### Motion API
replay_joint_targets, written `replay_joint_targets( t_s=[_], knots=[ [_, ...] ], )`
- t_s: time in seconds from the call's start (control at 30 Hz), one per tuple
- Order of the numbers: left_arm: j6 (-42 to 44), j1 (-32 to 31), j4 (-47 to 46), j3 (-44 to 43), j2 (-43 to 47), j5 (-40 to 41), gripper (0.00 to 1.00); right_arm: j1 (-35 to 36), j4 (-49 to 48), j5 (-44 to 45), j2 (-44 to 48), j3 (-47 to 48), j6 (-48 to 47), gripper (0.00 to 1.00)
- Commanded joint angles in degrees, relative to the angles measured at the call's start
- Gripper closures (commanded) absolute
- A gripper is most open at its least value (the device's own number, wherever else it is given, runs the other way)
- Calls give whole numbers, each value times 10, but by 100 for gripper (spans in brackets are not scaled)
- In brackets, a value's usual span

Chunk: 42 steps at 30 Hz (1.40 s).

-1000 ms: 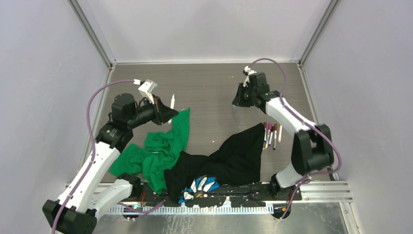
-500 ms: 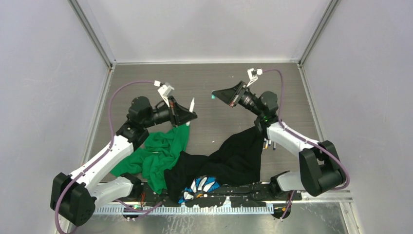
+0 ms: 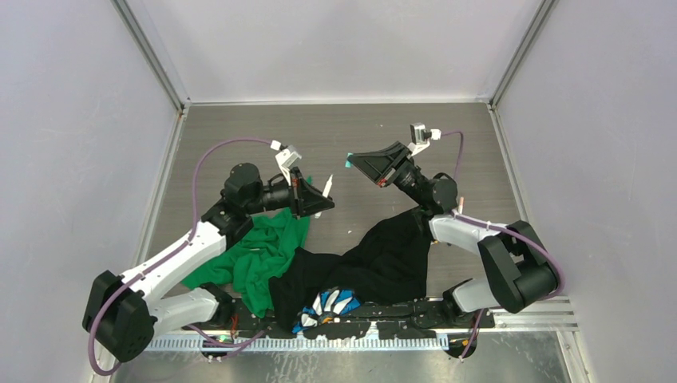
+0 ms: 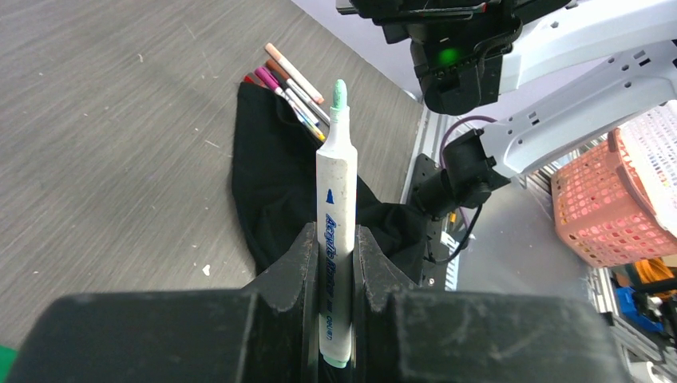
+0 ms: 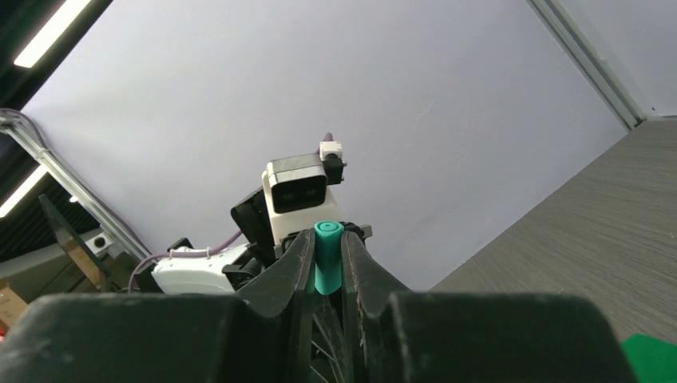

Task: Insert the pens into the pen caps
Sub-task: Insert the pen cap onto the pen.

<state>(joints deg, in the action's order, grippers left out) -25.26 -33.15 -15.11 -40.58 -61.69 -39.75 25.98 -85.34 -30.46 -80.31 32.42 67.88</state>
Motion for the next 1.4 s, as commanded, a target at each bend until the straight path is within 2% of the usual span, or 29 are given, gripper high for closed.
replay_joint_targets(
  t_s=[0.0, 0.6, 1.37],
  knots=[
    [-17, 0, -61, -23, -6, -42, 100, 11, -63, -16, 3, 24, -9, 99],
    [-41, 0, -88, -29, -24, -74, 100, 33, -58, -59, -36, 44, -18, 99],
    [-43, 5, -95, -15, 6, -23, 100, 50, -57, -106, -42, 34, -5, 99]
  ],
)
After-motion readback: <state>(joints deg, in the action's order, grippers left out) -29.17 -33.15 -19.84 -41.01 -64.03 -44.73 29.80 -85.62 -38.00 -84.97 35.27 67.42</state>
